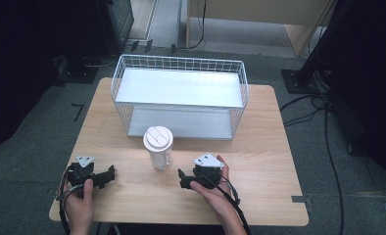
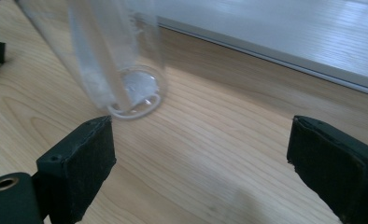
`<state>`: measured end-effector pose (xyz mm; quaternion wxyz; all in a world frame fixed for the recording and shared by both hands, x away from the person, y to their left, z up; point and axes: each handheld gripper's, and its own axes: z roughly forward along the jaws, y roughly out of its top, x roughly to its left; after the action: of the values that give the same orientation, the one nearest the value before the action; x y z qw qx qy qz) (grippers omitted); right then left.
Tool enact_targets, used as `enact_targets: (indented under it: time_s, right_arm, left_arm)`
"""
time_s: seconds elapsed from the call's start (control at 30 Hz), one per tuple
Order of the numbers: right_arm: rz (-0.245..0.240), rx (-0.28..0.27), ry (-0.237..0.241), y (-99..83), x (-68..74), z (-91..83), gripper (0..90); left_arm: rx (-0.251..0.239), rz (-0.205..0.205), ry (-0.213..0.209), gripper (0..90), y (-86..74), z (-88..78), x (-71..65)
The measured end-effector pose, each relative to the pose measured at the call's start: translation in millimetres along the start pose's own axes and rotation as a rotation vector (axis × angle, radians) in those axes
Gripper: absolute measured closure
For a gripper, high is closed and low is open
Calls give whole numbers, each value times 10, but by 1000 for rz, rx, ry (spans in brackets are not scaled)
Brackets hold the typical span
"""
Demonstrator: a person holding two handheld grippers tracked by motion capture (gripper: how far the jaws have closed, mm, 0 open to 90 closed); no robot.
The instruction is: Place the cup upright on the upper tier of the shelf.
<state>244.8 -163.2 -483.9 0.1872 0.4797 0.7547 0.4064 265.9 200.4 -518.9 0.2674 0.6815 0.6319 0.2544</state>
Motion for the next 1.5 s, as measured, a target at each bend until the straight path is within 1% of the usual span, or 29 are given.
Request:
enact_targets:
  time_s: [0.03,0.07,0.1,0.17,0.2,0.23,0.27,0.33,0.37,0.4,0.47,0.57,0.83,0.87,0.97,1.0,1.03,1.07,1.1,1.17,1.33,1.37,1.4,1.5]
  right_arm:
    - [0,0,0,0,0,0,78]
    - [-3,-10,10,28,61,30,78]
    - [-3,-10,10,28,61,30,78]
    - [-4,-27,24,58,114,54,78]
    - [-8,-37,38,84,165,82,78]
    - [-8,-37,38,84,165,82,78]
    - [-14,-51,57,110,226,109,78]
    - [-17,-60,69,131,271,131,78]
    - [-17,-60,69,131,271,131,78]
    - [-12,-75,76,157,324,158,78]
    - [-19,-91,75,179,357,178,78]
    - [-16,-114,68,225,407,214,78]
    - [7,-202,41,349,496,282,80]
    - [5,-212,44,361,505,288,80]
    - [-6,-242,30,389,551,314,83]
    - [-6,-242,30,389,551,314,83]
    - [-2,-260,26,411,575,335,85]
    - [-2,-260,26,411,575,335,85]
    - [-1,-279,18,439,601,354,87]
    - [-8,-300,17,475,628,371,87]
    - [-15,-334,-2,574,695,403,87]
    - [-15,-334,-2,574,695,403,87]
    - [-16,-352,-13,610,722,408,88]
    - [-23,-356,-18,633,743,419,89]
  left_arm:
    - [0,0,0,0,0,0,0]
    - [0,0,0,0,0,0,0]
    - [0,0,0,0,0,0,0]
    - [0,0,0,0,0,0,0]
    - [0,0,0,0,0,0,0]
    - [0,0,0,0,0,0,0]
    - [-1,0,0,0,0,0,0]
    - [0,0,0,0,0,0,0]
    - [0,0,0,0,0,0,0]
    - [0,0,0,0,0,0,0]
    - [0,0,0,0,0,0,0]
    - [0,0,0,0,0,0,0]
    - [0,0,0,0,0,1,0]
    - [0,0,0,0,0,0,0]
    - [0,0,0,0,0,0,0]
    - [0,0,0,0,0,0,0]
    - [0,0,0,0,0,0,0]
    - [0,0,0,0,0,1,0]
    - [0,0,0,0,0,1,0]
    - [-2,-2,0,0,0,2,-1]
    - [0,0,0,0,1,0,0]
    - [0,0,0,0,1,0,0]
    - [0,0,0,0,0,1,0]
    - [0,0,0,0,1,0,0]
